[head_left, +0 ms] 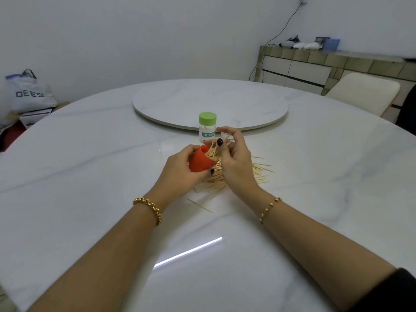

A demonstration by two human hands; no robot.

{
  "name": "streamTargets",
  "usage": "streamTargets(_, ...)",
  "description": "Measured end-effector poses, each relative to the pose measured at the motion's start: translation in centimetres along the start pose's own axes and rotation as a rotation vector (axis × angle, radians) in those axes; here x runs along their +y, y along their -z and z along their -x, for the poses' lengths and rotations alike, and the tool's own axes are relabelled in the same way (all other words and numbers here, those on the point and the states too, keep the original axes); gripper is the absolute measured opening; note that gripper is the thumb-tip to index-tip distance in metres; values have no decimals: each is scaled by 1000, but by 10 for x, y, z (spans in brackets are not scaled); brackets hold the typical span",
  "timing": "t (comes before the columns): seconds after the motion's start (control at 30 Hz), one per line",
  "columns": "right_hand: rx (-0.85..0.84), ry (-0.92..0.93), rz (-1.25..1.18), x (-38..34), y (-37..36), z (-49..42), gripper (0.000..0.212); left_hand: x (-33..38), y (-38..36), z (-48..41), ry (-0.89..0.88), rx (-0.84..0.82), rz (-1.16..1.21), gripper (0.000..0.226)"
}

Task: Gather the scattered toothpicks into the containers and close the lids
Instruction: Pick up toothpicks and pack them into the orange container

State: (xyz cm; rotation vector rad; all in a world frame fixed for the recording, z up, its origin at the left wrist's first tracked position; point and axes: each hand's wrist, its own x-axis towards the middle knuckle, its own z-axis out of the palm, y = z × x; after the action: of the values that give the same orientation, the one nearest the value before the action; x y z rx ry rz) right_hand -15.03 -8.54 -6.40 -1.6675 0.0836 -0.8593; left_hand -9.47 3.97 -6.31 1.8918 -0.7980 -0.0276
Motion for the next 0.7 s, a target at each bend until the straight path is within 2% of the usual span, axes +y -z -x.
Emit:
streamTargets(0.37, 47, 84, 62, 2, -1, 1, 44, -1, 1, 0, -9, -4, -1, 54)
streamTargets(0.7, -102, 71, 162, 9, -5, 8, 44, 2, 3, 0, -10, 9, 8, 54)
